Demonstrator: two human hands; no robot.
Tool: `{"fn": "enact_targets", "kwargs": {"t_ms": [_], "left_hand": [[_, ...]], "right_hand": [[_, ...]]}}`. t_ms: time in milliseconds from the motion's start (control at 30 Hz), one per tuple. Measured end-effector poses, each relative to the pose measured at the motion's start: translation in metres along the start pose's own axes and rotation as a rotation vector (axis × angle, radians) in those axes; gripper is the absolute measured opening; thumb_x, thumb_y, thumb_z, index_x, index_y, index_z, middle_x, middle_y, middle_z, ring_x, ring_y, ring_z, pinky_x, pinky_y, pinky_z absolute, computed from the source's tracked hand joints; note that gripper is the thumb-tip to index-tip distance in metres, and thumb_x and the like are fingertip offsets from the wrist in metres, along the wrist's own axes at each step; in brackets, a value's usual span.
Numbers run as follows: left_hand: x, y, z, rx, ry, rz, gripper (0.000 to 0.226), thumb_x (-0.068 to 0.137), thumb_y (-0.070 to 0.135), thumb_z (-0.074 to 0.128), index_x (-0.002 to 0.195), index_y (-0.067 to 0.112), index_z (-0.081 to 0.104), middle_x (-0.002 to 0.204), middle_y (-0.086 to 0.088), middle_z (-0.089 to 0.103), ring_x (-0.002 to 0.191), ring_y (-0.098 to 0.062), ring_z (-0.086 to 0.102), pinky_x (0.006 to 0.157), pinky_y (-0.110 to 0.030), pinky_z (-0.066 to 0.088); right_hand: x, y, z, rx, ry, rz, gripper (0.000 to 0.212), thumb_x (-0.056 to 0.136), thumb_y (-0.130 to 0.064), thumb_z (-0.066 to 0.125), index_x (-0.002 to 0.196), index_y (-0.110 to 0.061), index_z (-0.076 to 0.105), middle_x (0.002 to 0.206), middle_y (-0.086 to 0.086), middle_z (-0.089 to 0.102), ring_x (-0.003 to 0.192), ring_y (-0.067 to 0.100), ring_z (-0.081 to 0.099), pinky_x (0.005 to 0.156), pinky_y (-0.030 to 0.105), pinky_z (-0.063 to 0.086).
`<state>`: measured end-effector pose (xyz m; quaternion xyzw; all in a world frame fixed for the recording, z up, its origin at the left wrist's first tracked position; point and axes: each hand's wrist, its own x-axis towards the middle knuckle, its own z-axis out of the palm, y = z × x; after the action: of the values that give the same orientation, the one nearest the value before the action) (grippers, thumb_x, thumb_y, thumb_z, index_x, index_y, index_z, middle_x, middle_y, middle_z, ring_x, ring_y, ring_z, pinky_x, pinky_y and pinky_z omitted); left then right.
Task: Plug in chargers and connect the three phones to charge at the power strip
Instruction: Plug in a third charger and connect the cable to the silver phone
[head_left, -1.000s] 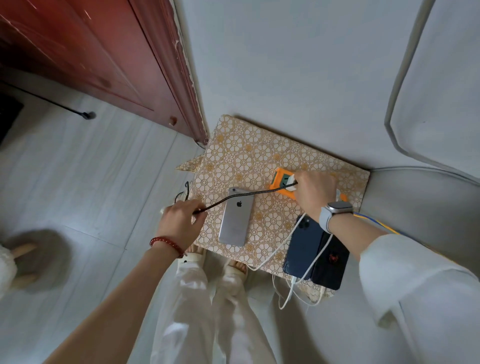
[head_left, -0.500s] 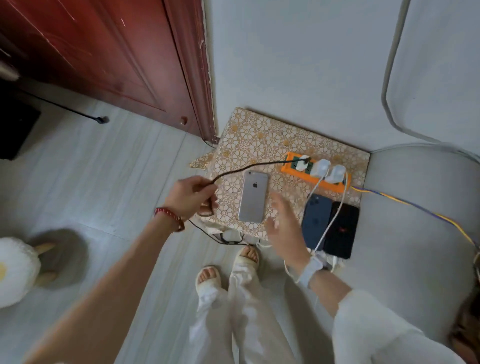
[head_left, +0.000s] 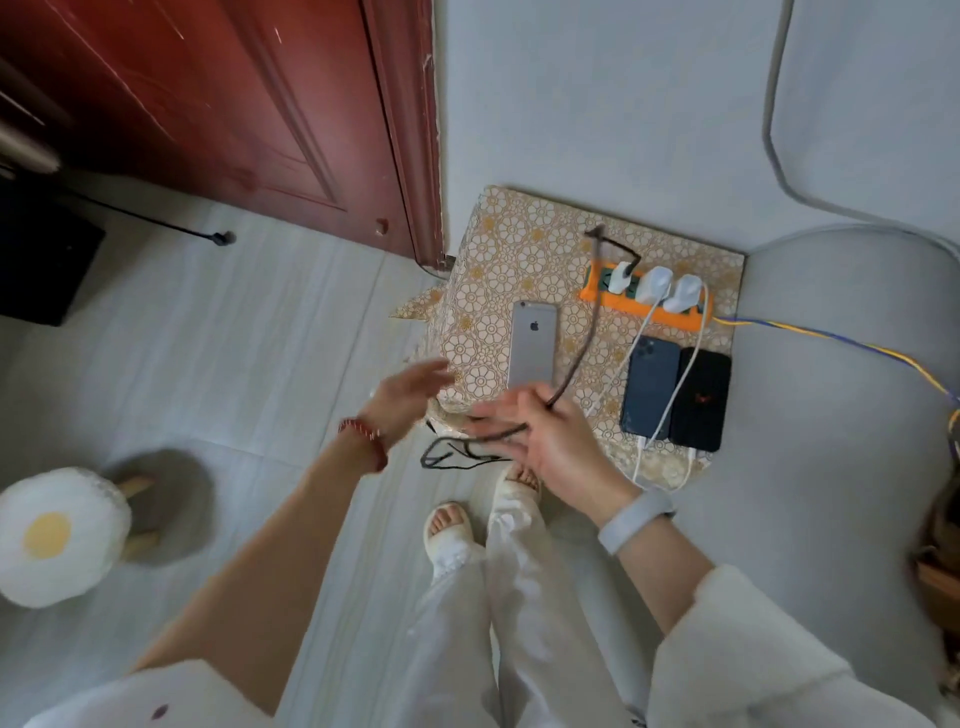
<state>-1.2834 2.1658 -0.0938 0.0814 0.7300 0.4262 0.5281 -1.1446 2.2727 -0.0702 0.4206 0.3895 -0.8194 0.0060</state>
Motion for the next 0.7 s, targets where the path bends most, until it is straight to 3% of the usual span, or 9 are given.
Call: {"fn": "enact_targets", "kwargs": {"t_ms": [67, 133, 200, 233, 333, 467, 567, 633, 700], "left_hand": [[-0.018, -0.023, 0.015, 0.146, -0.172, 0.041, 0.067, 0.069, -0.026, 0.035, 0.126, 0.006, 0.045, 0.13, -0.014, 0.052, 0.118, -0.022, 0.046, 0.094, -0.031, 0.038], [-0.033, -0.038, 0.031, 0.139, -0.255, 0.083, 0.047, 0.076, -0.02, 0.042, 0.117, 0.002, 0.051, 0.117, -0.014, 0.058, 0.111, -0.022, 0.052, 0.097, -0.028, 0.04], [-0.046, -0.042, 0.039, -0.038, -0.205, 0.03, 0.02, 0.089, -0.004, 0.042, 0.094, 0.007, 0.058, 0.089, -0.008, 0.066, 0.09, -0.018, 0.06, 0.081, -0.02, 0.051], [-0.05, -0.042, 0.039, -0.143, -0.158, -0.011, 0.021, 0.093, 0.002, 0.039, 0.085, 0.01, 0.058, 0.077, -0.004, 0.067, 0.082, -0.017, 0.064, 0.072, -0.019, 0.054], [-0.054, -0.034, 0.026, -0.469, -0.057, -0.042, 0.026, 0.096, 0.01, 0.034, 0.079, 0.01, 0.054, 0.063, 0.001, 0.07, 0.071, -0.017, 0.071, 0.059, -0.023, 0.058], [-0.052, -0.015, -0.003, -0.802, 0.008, 0.038, 0.029, 0.096, 0.015, 0.032, 0.078, 0.009, 0.054, 0.061, 0.0, 0.07, 0.061, -0.014, 0.07, 0.049, -0.016, 0.054], [-0.049, -0.012, -0.024, -0.937, 0.153, 0.04, 0.028, 0.096, 0.016, 0.032, 0.076, 0.013, 0.053, 0.053, 0.005, 0.065, 0.05, -0.007, 0.064, 0.04, -0.009, 0.046], [-0.047, -0.017, -0.042, -1.023, 0.286, 0.031, 0.028, 0.096, 0.018, 0.033, 0.076, 0.016, 0.052, 0.049, 0.009, 0.06, 0.044, -0.003, 0.057, 0.038, -0.008, 0.042], [-0.047, -0.026, -0.057, -1.085, 0.466, 0.02, 0.027, 0.096, 0.018, 0.033, 0.077, 0.018, 0.053, 0.05, 0.011, 0.056, 0.042, -0.003, 0.055, 0.041, -0.008, 0.041]], "right_hand": [[-0.001, -0.018, -0.003, 0.211, 0.032, -0.014, 0.025, 0.097, -0.016, 0.034, 0.085, -0.004, 0.052, 0.087, 0.017, 0.072, 0.082, 0.032, 0.071, 0.069, 0.041, 0.06], [0.001, -0.034, 0.0, 0.314, 0.022, -0.052, 0.023, 0.096, -0.02, 0.038, 0.087, -0.006, 0.055, 0.089, 0.017, 0.072, 0.086, 0.032, 0.07, 0.067, 0.036, 0.059], [0.004, -0.039, 0.0, 0.332, 0.0, -0.116, 0.023, 0.09, -0.027, 0.048, 0.098, -0.006, 0.054, 0.093, 0.016, 0.072, 0.089, 0.031, 0.069, 0.069, 0.034, 0.058], [0.005, -0.038, 0.0, 0.287, -0.01, -0.128, 0.034, 0.086, -0.034, 0.052, 0.106, -0.008, 0.052, 0.097, 0.016, 0.071, 0.093, 0.029, 0.068, 0.075, 0.035, 0.058], [0.001, -0.016, 0.003, -0.181, -0.019, -0.121, 0.051, 0.082, -0.056, 0.039, 0.119, -0.022, 0.047, 0.117, 0.009, 0.065, 0.109, 0.018, 0.061, 0.098, 0.04, 0.047], [-0.014, 0.037, 0.019, -0.444, -0.165, 0.006, 0.037, 0.099, -0.032, 0.025, 0.097, -0.02, 0.061, 0.108, 0.008, 0.068, 0.108, 0.015, 0.06, 0.105, 0.044, 0.037], [-0.026, 0.059, 0.02, -0.736, -0.253, 0.056, 0.036, 0.091, -0.04, 0.034, 0.074, -0.019, 0.058, 0.08, -0.001, 0.063, 0.085, 0.017, 0.06, 0.09, 0.041, 0.044], [-0.027, 0.064, 0.003, -0.948, -0.215, 0.034, 0.028, 0.09, -0.035, 0.044, 0.08, -0.011, 0.055, 0.076, 0.003, 0.059, 0.076, 0.023, 0.057, 0.076, 0.035, 0.044], [-0.027, 0.063, -0.023, -1.103, -0.16, 0.026, 0.019, 0.092, -0.023, 0.045, 0.087, -0.008, 0.056, 0.075, -0.001, 0.054, 0.063, 0.008, 0.048, 0.062, 0.021, 0.036]]}}
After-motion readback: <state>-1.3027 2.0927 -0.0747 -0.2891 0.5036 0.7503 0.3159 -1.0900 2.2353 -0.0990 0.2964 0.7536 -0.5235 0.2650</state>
